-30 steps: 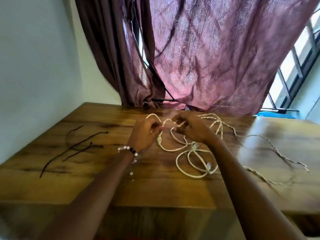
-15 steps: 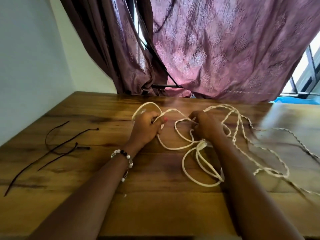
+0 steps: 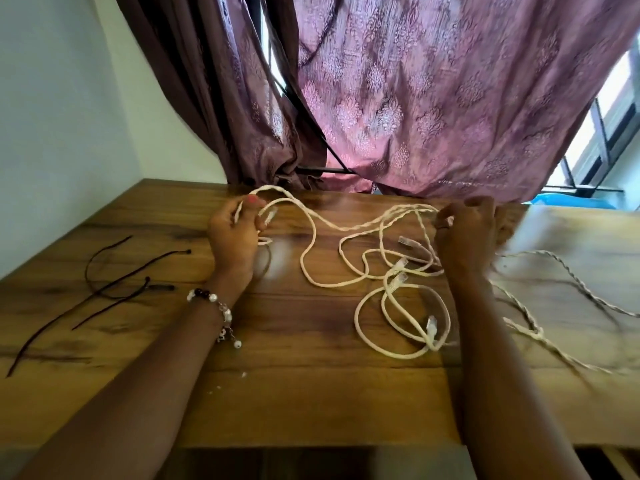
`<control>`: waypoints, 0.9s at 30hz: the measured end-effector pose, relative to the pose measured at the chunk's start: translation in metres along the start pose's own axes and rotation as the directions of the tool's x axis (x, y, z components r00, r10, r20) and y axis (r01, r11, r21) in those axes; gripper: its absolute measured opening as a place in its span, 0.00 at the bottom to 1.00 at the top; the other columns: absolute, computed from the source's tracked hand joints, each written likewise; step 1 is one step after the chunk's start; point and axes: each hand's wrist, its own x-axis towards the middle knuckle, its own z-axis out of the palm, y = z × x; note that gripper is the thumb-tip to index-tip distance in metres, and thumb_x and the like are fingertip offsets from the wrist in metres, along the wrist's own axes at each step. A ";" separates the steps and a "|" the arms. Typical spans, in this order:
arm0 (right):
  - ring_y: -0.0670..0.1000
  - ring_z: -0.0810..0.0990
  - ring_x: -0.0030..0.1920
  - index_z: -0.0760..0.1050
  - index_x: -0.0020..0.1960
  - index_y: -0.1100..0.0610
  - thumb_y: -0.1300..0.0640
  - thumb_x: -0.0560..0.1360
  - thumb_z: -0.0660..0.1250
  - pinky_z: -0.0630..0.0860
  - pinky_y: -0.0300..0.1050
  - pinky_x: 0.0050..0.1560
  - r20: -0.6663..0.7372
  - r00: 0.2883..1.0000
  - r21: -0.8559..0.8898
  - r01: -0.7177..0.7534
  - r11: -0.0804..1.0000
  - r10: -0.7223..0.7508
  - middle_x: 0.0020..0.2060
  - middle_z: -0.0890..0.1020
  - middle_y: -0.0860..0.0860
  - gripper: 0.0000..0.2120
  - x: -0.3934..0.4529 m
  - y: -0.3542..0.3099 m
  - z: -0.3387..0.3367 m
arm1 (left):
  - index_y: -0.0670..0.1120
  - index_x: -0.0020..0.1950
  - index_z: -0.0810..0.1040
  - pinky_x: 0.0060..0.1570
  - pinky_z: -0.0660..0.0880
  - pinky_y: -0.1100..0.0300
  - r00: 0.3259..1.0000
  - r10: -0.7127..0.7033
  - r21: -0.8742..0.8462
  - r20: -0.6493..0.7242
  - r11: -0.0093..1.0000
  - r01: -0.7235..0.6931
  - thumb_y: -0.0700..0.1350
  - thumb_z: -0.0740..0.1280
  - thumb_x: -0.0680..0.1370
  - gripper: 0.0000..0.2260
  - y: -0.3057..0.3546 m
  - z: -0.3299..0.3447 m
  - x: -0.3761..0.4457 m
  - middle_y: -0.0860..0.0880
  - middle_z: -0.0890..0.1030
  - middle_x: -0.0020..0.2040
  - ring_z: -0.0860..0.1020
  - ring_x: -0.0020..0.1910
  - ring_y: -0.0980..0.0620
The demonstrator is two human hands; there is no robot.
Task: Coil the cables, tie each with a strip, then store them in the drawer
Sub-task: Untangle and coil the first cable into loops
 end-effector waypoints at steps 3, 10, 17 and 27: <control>0.62 0.77 0.53 0.79 0.52 0.57 0.60 0.71 0.69 0.75 0.56 0.51 0.094 0.995 0.207 -0.056 0.977 0.038 0.51 0.80 0.60 0.09 -0.001 0.002 -0.001 | 0.47 0.39 0.80 0.29 0.69 0.62 0.989 -0.128 0.006 0.074 0.992 0.127 0.45 0.66 0.79 0.09 -0.003 0.003 -0.008 0.52 0.76 0.28 0.70 0.26 0.59; 0.56 0.80 0.46 0.75 0.57 0.56 0.63 0.74 0.67 0.69 0.44 0.40 0.244 0.967 0.243 0.014 0.970 -0.075 0.42 0.82 0.53 0.12 -0.009 -0.007 0.008 | 0.42 0.50 0.81 0.37 0.70 0.71 0.919 -0.017 0.211 0.393 0.975 -0.072 0.44 0.60 0.82 0.11 -0.002 0.014 -0.035 0.49 0.80 0.35 0.76 0.30 0.65; 0.52 0.80 0.39 0.77 0.51 0.60 0.59 0.77 0.58 0.75 0.51 0.38 -0.281 0.960 0.694 0.207 0.690 -0.006 0.40 0.83 0.53 0.10 0.001 -0.019 -0.001 | 0.47 0.49 0.79 0.43 0.73 0.63 0.899 0.029 0.358 0.436 0.911 -0.203 0.52 0.63 0.80 0.10 -0.005 0.011 -0.033 0.54 0.81 0.40 0.79 0.42 0.58; 0.49 0.75 0.32 0.77 0.56 0.62 0.59 0.82 0.58 0.68 0.37 0.30 0.059 0.977 0.964 -0.002 0.265 -0.207 0.37 0.81 0.60 0.11 -0.009 -0.035 -0.013 | 0.46 0.63 0.76 0.54 0.72 0.49 0.855 0.321 0.490 0.409 0.713 -0.502 0.65 0.62 0.72 0.29 -0.006 0.013 -0.035 0.44 0.75 0.59 0.73 0.58 0.45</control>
